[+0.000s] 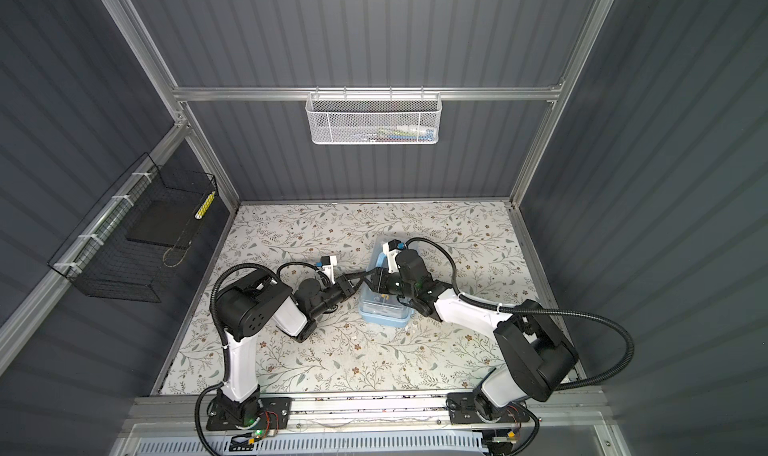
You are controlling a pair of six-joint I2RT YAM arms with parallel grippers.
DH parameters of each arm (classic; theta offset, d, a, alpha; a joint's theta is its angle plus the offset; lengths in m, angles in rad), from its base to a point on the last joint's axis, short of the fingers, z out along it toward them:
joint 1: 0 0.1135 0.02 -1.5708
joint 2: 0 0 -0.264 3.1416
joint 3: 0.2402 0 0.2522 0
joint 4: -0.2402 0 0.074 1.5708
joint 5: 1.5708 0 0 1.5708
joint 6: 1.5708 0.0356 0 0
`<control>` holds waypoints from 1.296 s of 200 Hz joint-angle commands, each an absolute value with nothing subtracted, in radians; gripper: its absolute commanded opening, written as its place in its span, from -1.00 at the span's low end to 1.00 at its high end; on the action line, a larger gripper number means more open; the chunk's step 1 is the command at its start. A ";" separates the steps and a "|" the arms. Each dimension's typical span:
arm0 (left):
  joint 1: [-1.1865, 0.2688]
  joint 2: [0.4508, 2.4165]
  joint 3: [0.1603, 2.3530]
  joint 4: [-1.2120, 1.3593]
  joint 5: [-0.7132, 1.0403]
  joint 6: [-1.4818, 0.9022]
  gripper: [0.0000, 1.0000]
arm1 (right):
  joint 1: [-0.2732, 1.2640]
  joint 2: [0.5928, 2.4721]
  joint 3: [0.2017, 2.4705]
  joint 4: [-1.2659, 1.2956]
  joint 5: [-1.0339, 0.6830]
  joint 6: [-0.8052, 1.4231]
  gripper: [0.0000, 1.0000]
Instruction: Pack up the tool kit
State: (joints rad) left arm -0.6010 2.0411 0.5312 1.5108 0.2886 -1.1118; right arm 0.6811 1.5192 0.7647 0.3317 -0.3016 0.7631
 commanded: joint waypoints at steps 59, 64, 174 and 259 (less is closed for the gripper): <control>-0.713 1.892 0.515 1.062 0.367 -1.004 -0.21 | 0.694 1.631 0.757 -0.009 -0.348 0.683 -0.22; -0.713 1.880 0.516 1.047 0.362 -1.006 -0.20 | 0.689 1.618 0.776 -0.034 -0.347 0.671 -0.21; -0.636 1.638 0.760 0.307 0.183 -0.789 0.32 | 0.347 1.231 0.910 -0.271 -0.144 0.625 0.22; -0.529 1.497 0.882 0.050 -0.297 -0.501 0.98 | 0.174 1.307 0.834 -0.194 -0.117 0.562 0.33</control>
